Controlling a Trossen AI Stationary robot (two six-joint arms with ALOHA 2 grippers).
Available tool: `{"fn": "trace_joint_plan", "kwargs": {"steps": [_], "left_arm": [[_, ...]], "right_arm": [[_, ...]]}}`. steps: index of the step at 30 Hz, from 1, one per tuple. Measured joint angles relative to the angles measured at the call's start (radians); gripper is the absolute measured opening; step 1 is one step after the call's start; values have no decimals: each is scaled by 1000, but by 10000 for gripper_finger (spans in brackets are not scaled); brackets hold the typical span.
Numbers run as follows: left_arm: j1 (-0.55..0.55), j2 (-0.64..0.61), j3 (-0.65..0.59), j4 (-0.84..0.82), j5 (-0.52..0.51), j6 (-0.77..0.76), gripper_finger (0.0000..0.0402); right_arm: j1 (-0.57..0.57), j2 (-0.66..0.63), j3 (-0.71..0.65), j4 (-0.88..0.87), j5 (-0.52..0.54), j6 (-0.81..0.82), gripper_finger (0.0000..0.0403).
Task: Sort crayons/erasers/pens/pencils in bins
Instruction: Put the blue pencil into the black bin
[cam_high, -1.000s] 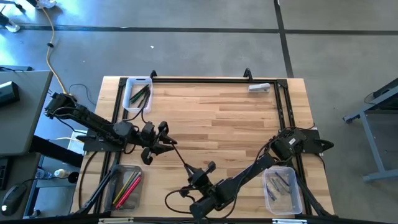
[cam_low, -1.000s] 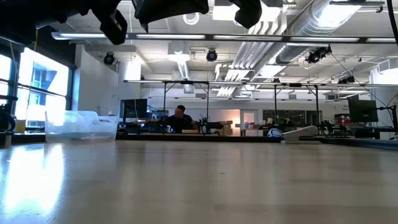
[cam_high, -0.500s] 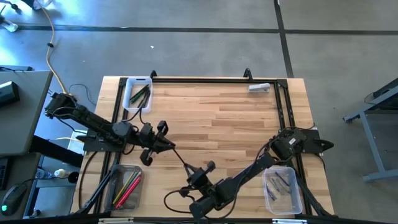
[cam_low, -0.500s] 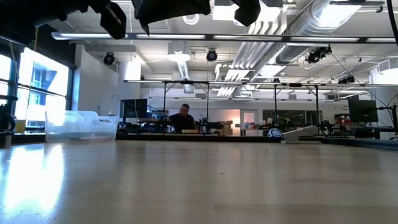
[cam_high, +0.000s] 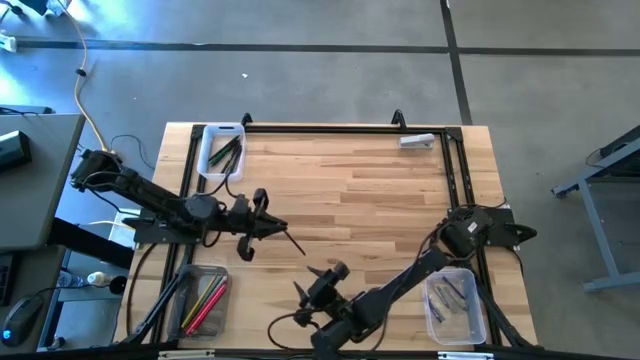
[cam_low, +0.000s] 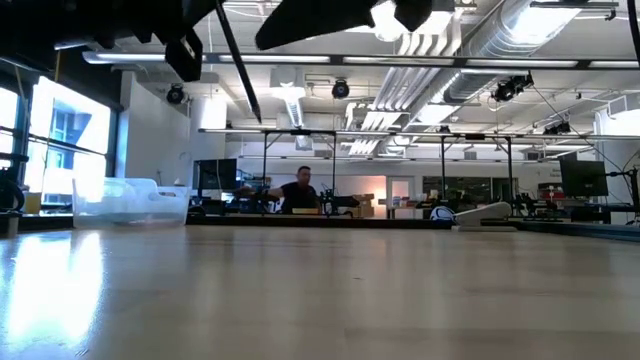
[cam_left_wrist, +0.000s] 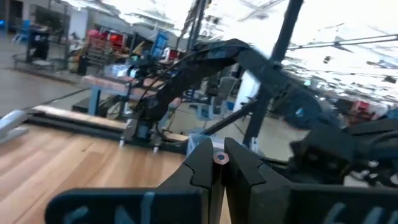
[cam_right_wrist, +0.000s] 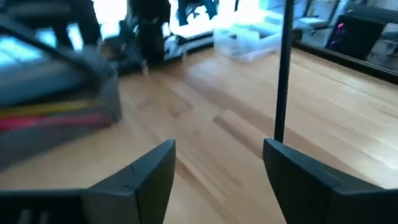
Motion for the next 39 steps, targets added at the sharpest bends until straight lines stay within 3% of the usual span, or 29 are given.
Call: {"fn": "trace_joint_plan", "kwargs": {"steps": [3,6,9,13,15,21,30,39], "left_arm": [[16,-28,30,-142,-1,-31,2],[17,-63,117,-429,3,-59,1],[-15,-76,236,-761,4,-102,1],[-97,-76,384,-1150,3,-203,1],[-152,-76,455,-1306,-12,-287,1],[-356,-76,639,-1695,-108,-582,1],[-614,-74,696,-2134,-204,-1055,1],[-752,-60,611,-2161,-147,-1386,1]], "right_arm": [[17,-49,1,-142,-104,1,234],[38,-71,4,-351,-165,69,201],[59,-65,-1,-595,-186,200,141],[84,-68,-59,-726,-164,308,38],[89,-70,-97,-728,-162,331,11],[89,-71,-185,-638,-199,312,11],[77,-74,-201,-504,-278,18,1],[38,-127,-201,-449,-346,-233,0]]}}
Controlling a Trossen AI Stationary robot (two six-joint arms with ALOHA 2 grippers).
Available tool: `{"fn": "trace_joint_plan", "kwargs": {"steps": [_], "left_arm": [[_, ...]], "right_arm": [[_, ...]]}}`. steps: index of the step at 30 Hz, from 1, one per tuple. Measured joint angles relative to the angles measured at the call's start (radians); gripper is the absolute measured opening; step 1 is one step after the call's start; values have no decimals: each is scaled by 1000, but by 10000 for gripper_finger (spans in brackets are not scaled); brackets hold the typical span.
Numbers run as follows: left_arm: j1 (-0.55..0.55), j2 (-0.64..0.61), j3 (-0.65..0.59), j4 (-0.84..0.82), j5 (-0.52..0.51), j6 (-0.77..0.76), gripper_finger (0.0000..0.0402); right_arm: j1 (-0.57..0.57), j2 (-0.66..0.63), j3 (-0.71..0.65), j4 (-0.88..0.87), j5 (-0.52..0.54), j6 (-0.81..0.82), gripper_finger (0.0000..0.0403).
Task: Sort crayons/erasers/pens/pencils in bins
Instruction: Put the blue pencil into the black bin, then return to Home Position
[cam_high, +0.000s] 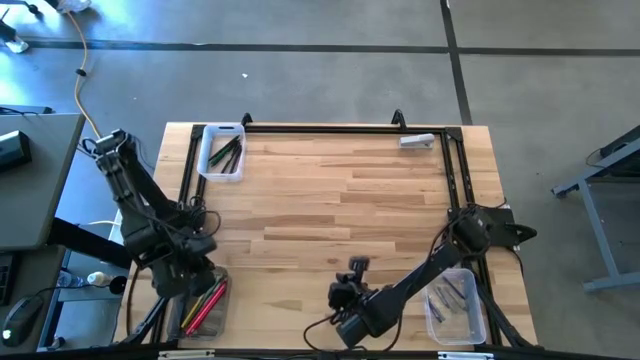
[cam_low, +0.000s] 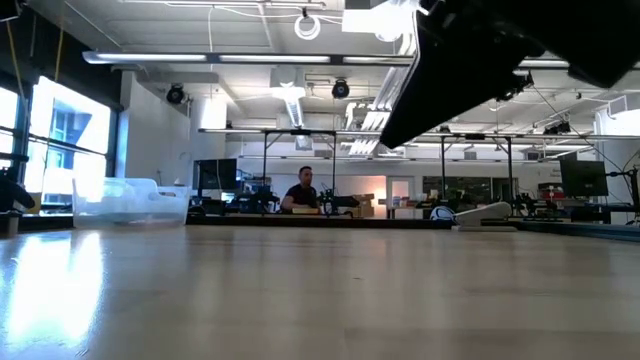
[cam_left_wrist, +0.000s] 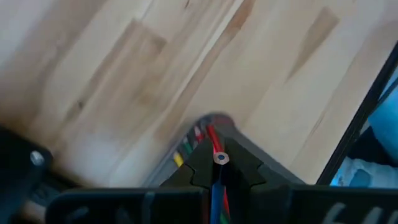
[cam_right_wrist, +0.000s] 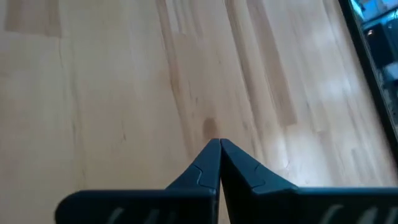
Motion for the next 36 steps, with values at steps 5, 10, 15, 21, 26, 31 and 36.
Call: {"fn": "trace_joint_plan", "kwargs": {"steps": [5,10,15,21,26,31,36], "left_arm": [[-46,1,-72,63,32,-155,1],[-57,0,-114,178,50,-216,1],[-60,10,-114,219,51,-249,1],[-60,64,-115,215,99,-278,1],[-60,109,-115,247,128,-273,8],[-59,139,-115,255,137,-228,36],[-27,143,-114,248,127,-133,72]], "right_arm": [[-37,-10,0,0,-30,-97,0],[-76,-10,0,-12,-56,-193,0],[-117,-20,-8,-58,-81,-268,0],[-181,-120,-208,131,-125,-361,0],[-219,-350,-531,550,-194,-454,0],[-273,-584,-822,916,-275,-511,0],[-306,-756,-1015,1125,-306,-559,0]]}}
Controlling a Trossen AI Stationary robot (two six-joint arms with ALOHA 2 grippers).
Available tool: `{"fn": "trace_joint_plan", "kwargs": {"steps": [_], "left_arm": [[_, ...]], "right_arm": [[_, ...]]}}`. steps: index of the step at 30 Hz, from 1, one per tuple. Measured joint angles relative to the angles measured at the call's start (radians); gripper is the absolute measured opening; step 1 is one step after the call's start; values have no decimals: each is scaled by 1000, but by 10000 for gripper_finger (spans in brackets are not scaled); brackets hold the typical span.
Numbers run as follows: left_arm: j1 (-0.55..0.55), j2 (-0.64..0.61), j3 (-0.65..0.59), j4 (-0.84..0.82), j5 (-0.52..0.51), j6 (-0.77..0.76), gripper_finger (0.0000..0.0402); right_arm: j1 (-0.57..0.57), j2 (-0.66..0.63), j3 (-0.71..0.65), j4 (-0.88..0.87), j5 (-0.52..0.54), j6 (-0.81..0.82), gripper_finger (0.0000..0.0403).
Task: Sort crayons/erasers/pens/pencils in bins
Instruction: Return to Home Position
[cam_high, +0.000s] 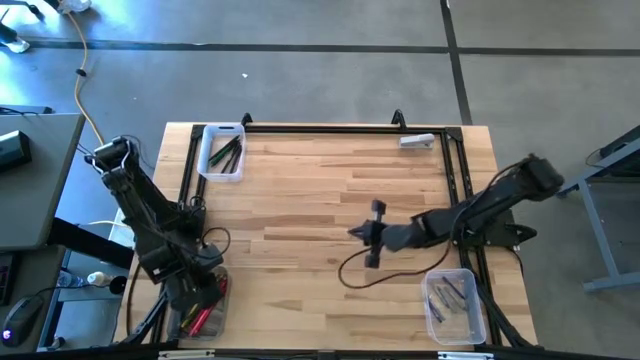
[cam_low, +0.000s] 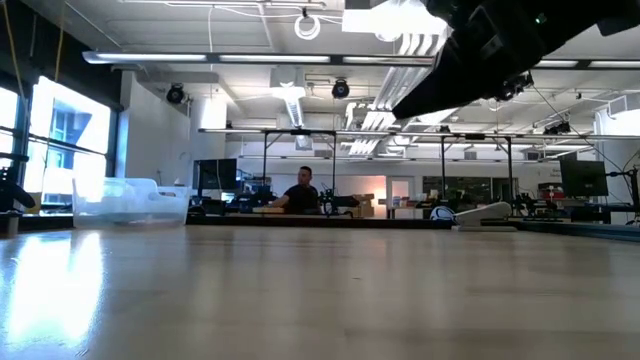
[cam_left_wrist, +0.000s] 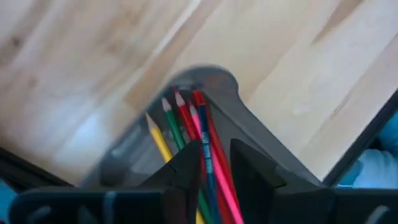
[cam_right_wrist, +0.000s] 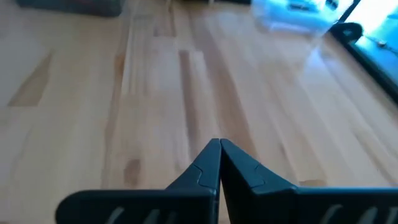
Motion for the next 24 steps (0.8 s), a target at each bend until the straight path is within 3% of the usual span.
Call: {"fn": "trace_joint_plan", "kwargs": {"steps": [6,12,18,21,24], "left_arm": [[65,-23,65,-122,-3,199,109],[191,-84,123,-91,-72,622,107],[441,-126,92,161,-87,1115,45],[590,-130,69,394,13,1369,10],[729,-116,62,583,128,1565,6]], "right_arm": [[-43,-147,-105,54,-2,-41,0],[-141,-230,-150,76,-151,-106,0],[-289,-257,-233,238,-347,-187,0],[-372,-264,-277,339,-435,-221,0],[-455,-264,-290,379,-531,-240,0]]}}
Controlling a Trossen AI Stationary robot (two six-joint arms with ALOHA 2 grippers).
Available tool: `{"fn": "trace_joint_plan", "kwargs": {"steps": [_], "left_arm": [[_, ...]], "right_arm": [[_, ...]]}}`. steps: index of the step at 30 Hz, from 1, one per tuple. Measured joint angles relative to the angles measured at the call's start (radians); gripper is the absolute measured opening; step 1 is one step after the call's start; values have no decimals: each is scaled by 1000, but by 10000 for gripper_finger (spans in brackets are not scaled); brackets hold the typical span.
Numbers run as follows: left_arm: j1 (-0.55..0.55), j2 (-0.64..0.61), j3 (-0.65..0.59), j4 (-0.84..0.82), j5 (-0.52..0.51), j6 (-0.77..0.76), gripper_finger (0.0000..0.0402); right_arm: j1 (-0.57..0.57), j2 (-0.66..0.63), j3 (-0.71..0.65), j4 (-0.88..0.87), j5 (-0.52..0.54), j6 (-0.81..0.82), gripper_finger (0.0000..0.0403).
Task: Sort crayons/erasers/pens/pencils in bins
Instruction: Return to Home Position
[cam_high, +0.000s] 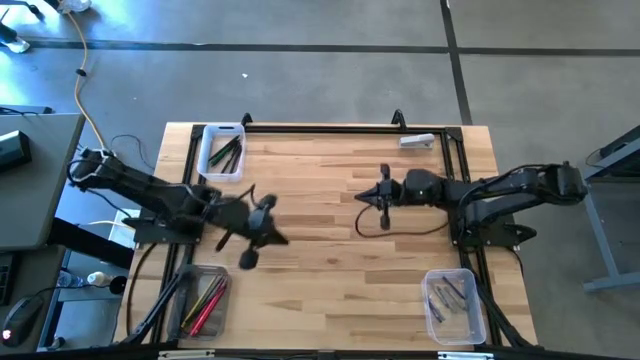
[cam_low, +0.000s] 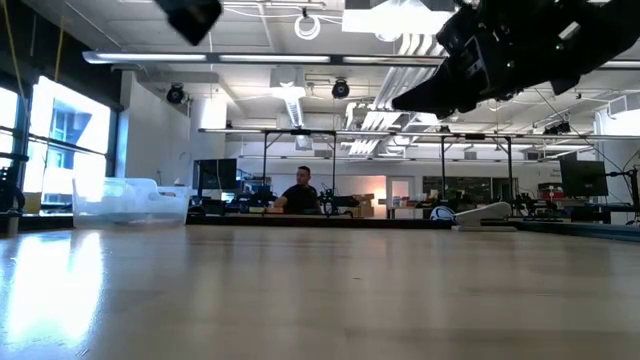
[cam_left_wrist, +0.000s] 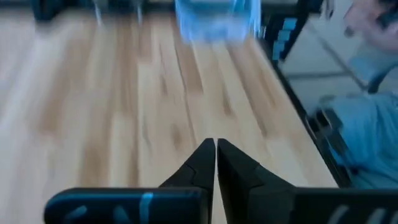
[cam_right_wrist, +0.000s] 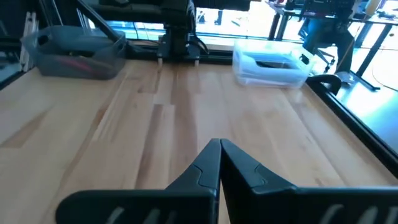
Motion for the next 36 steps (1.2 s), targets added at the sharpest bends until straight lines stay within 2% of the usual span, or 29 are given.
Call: {"fn": "trace_joint_plan", "kwargs": {"steps": [5,12,16,22,27,32,36], "left_arm": [[203,56,-1,232,176,198,3],[397,178,-1,518,412,279,1],[472,246,-11,627,450,293,1],[575,306,-143,927,503,204,0],[642,304,-261,1105,498,155,0],[694,271,-355,1178,498,126,0],[717,224,-419,1188,495,106,0]], "right_arm": [[-113,0,0,4,-89,-30,0],[-235,0,0,43,-120,-89,0],[-291,2,0,78,-139,-89,0],[-347,39,0,124,-127,-89,0],[-362,163,0,303,-128,-72,0],[-344,281,-1,448,-123,-29,0],[-317,229,0,347,-104,-25,0]]}}
